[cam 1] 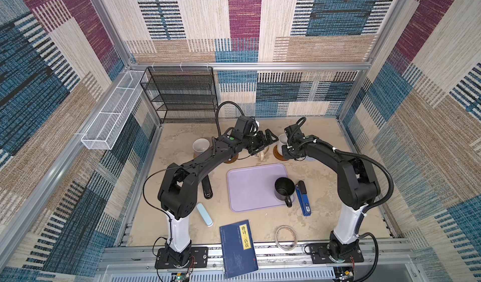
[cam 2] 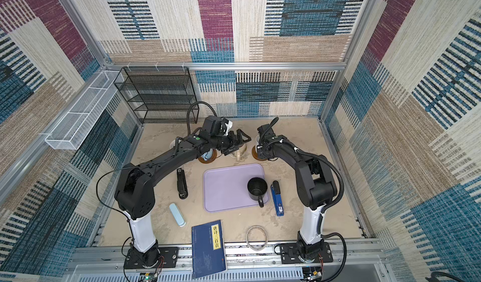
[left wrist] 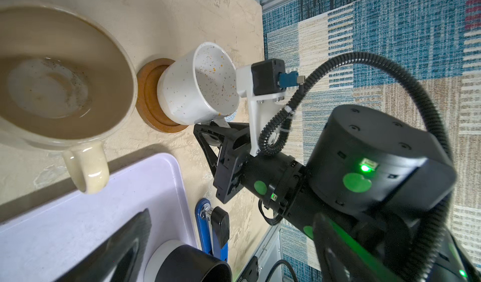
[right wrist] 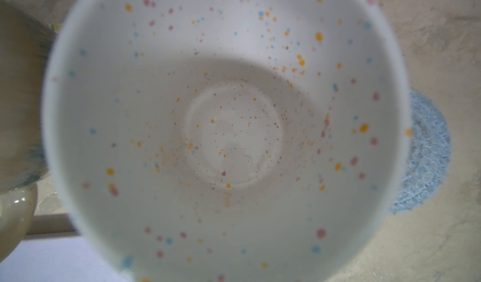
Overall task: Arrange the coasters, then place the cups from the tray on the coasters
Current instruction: 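Lower the white speckled mug onto the brown coaster and open the right gripper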
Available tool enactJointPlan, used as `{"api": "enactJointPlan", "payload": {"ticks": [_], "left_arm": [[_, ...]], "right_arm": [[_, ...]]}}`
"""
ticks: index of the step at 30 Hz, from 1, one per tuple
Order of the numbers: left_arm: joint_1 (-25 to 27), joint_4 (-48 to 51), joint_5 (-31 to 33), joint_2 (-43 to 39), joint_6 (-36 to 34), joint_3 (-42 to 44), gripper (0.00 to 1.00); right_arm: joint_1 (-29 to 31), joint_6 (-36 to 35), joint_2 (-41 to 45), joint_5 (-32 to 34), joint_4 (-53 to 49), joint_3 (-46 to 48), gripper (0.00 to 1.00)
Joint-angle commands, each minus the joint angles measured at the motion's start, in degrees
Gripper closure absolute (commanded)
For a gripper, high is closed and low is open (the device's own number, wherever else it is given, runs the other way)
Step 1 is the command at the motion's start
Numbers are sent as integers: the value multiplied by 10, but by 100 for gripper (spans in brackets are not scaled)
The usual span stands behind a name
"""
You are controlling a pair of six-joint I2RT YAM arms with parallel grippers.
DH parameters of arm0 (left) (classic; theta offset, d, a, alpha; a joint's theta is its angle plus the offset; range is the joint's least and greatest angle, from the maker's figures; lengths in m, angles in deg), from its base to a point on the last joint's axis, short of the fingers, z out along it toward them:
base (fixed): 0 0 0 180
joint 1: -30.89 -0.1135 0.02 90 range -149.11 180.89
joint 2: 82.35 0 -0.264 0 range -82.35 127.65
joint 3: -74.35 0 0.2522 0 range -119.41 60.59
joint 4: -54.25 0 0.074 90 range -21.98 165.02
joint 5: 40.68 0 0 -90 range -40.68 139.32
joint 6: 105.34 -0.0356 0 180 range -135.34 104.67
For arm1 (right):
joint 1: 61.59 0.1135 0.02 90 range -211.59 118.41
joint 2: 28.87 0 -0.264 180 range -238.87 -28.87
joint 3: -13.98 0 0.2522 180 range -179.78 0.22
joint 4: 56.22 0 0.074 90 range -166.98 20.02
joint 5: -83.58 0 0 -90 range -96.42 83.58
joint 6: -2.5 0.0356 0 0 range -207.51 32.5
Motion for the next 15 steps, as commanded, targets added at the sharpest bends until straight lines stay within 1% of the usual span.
{"api": "enactJointPlan", "payload": {"ticks": [1,10,15], "left_arm": [[0,-10,-6,-5,-1,1,0],[0,-10,-4,-10,-2,9,0],[0,-12,-3,-12,-1,12,0]], "right_arm": [[6,4,7,6,36,-1,100],[14,7,0,29,24,-4,100],[15,11,-4,31,16,-5,100]]}}
